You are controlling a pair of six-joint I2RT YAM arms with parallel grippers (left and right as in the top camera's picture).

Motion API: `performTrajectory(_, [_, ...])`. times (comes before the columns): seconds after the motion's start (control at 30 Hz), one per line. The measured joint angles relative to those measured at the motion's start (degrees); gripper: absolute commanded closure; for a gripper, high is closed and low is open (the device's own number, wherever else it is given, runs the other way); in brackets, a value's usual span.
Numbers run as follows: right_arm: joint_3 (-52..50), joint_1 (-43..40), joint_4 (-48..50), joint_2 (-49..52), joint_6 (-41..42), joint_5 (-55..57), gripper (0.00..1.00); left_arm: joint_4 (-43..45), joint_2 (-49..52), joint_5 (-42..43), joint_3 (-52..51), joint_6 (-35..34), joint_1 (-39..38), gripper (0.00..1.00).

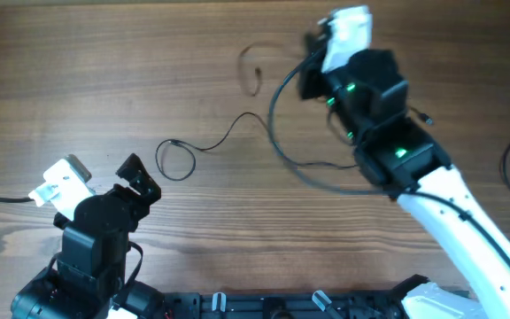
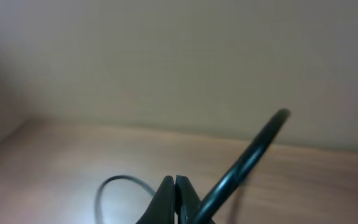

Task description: Untangle cables

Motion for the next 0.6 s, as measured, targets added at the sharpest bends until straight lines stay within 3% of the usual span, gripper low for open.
performTrajectory(0.27, [-0.02,-20.65,4.52,0.50,-0.46,7.91,0.96,0.00,0.00,-0.02,0.00,0.00,0.00,0.00])
performTrajectory(0.47, [1.36,-37.27,10.27,3.32,-0.63,0.72,0.96,0.00,0.00,0.00,0.00,0.00,0.00,0.00])
performTrajectory(0.6, [9.33,-44.06,9.97,8.24,-2.69,-2.82,0.96,0.00,0.00,-0.02,0.00,0.02,0.00,0.00])
